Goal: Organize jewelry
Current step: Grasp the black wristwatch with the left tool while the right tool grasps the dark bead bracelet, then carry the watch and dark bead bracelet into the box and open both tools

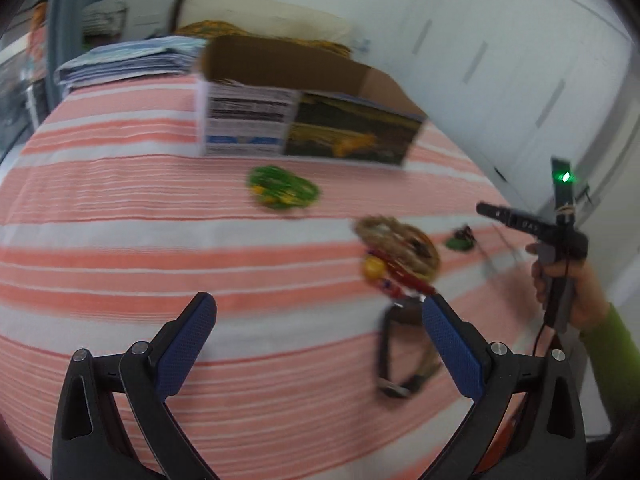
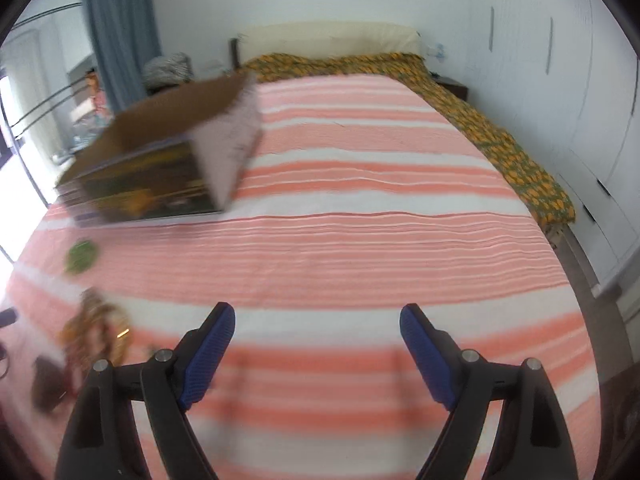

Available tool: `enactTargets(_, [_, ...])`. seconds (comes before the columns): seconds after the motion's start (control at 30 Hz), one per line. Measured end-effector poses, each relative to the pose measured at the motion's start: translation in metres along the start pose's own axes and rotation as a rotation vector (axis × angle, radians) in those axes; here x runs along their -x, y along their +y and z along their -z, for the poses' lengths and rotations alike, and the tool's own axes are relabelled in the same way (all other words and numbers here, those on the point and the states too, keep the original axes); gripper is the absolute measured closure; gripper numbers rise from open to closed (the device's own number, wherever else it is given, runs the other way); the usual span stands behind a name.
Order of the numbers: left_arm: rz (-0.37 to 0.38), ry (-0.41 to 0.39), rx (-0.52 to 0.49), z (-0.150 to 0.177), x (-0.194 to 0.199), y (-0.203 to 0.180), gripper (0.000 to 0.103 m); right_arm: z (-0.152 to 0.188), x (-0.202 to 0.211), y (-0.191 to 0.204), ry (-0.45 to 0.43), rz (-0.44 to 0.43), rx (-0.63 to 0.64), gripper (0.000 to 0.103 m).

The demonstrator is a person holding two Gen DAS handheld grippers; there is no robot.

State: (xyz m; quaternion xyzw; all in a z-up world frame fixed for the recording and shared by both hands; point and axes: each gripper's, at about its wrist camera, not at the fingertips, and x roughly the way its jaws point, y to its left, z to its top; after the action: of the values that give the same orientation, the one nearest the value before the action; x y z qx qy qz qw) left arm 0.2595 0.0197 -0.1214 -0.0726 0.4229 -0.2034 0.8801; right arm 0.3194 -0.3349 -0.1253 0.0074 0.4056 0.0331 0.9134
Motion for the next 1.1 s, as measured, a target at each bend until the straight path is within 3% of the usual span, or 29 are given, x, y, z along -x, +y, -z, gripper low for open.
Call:
enactTargets(0.2, [-0.039, 0.054, -0.203, 0.007, -0.025, -0.047, 0.005, 0.035, 0.04, 0.028, -0.053, -0.047, 0.103, 0.016])
enactTargets(0.27, [-0.043, 0.091, -0.227, 0.011, -0.033, -0.052, 0.022, 0.039, 0.035, 0.039, -0.035, -0.052, 0.156, 0.017])
enactTargets(0.4, [-0.073, 0.121, -0.244, 0.016, -0.044, -0.054, 0.035, 0.03, 0.012, 0.053, 0.029, -0.121, 0.175, 0.018])
enactTargets(0.5, [-0.082, 0.117, -0.261, 0.019, -0.044, -0.059, 0.055, 0.022, -0.013, 0.061, 0.074, -0.135, 0.165, 0.04])
enactTargets(0.57, [-0.086, 0.121, -0.266, 0.02, -0.044, -0.061, 0.086, 0.018, -0.026, 0.065, 0.104, -0.131, 0.165, 0.059])
enactTargets(0.63, [-0.076, 0.126, -0.248, 0.021, -0.042, -0.059, 0.098, 0.018, -0.025, 0.068, 0.101, -0.122, 0.164, 0.088])
enactTargets(0.93, [-0.064, 0.019, -0.077, 0.01, -0.002, -0.031, 0.1, 0.022, 0.035, 0.064, 0.041, -0.181, 0.092, 0.089])
enactTargets(1.1, [-0.068, -0.072, -0.049, -0.022, 0.03, -0.023, 0.1, 0.003, 0.055, 0.069, 0.006, -0.214, 0.091, 0.089])
